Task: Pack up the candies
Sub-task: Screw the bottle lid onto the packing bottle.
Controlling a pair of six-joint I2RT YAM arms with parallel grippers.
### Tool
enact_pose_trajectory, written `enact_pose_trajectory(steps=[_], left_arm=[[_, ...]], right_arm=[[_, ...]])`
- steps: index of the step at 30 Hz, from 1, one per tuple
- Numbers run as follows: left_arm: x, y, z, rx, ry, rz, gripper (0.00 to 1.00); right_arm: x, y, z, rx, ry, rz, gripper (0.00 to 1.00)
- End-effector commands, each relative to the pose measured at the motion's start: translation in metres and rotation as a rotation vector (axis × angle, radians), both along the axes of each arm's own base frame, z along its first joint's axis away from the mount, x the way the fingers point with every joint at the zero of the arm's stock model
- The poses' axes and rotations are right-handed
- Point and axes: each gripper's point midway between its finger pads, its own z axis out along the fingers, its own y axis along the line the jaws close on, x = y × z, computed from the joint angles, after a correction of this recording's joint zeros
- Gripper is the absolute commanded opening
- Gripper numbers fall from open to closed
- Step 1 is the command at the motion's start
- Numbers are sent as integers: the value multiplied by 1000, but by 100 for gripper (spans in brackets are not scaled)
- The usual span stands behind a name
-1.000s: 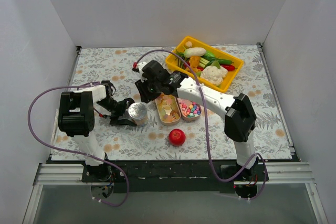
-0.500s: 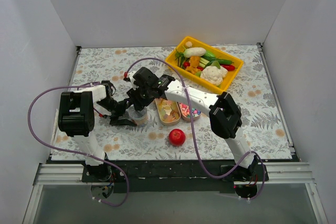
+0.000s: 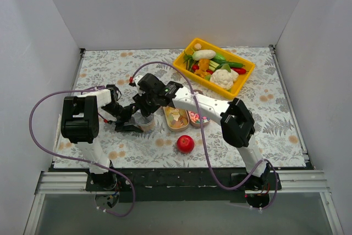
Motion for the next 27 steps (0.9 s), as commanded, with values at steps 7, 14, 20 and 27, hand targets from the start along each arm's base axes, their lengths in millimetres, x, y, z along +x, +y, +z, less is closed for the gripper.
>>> enact_pose_trajectory(steps=[7, 14, 20, 27], left_arm=[[-44, -25, -40, -143, 210, -10, 74], [-40, -25, -41, -145, 206, -5, 73], [-42, -25, -40, -147, 209, -13, 73], [-52, -24, -40, -141, 217, -16, 74]], right_arm=[[-40, -26, -15, -21, 197, 54, 41], [-63, -38, -12, -2, 251, 105, 31], [-62, -53, -1, -4, 184, 58, 32], [7, -66, 58, 133, 68, -119, 54]])
